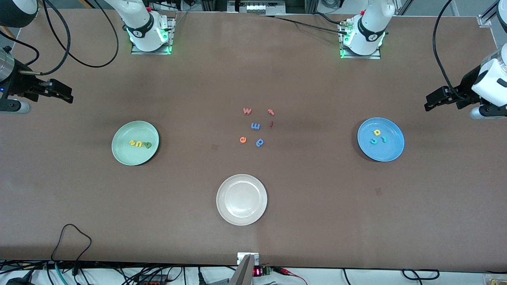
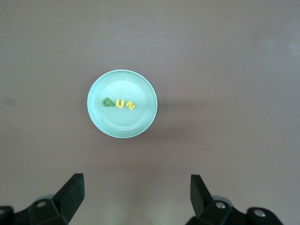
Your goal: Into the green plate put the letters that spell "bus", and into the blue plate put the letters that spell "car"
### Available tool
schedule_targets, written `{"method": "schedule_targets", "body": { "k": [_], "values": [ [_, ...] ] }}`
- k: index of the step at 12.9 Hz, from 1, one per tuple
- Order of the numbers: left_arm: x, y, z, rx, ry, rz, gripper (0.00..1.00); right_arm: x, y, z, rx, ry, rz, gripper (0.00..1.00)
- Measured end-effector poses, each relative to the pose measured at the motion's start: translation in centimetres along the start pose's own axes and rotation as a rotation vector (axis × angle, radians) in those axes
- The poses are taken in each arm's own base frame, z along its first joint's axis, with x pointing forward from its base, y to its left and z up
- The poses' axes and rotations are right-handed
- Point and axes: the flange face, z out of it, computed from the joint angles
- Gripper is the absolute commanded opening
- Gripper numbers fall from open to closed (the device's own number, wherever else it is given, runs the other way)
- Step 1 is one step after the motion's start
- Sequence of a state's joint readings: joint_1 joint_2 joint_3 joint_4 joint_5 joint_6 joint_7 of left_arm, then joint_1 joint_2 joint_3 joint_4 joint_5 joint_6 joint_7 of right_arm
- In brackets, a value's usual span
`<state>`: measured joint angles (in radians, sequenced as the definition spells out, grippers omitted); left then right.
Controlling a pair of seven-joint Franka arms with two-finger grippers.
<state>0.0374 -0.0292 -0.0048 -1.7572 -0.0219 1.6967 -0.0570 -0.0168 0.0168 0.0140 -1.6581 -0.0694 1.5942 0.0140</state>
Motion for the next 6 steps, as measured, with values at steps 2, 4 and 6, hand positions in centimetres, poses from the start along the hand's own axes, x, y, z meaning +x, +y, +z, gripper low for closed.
{"method": "schedule_targets", "body": {
  "k": [2,4,6],
  "values": [
    [-0.15,0.00,-0.06,0.000,-0.006,0.000,1.00,0.00,-0.02,-0.03,0.003,0.000,0.000,1.00],
    [-0.31,-0.01,-0.11,0.001,-0.012,0.001,1.00,0.02,0.07,-0.45,0.003,0.007,0.002,1.00],
    [-0.37,0.03,-0.10,0.001,-0.016,0.002,1.00,0.03,0.09,-0.64,0.003,0.010,0.002,1.00]
  ]
}}
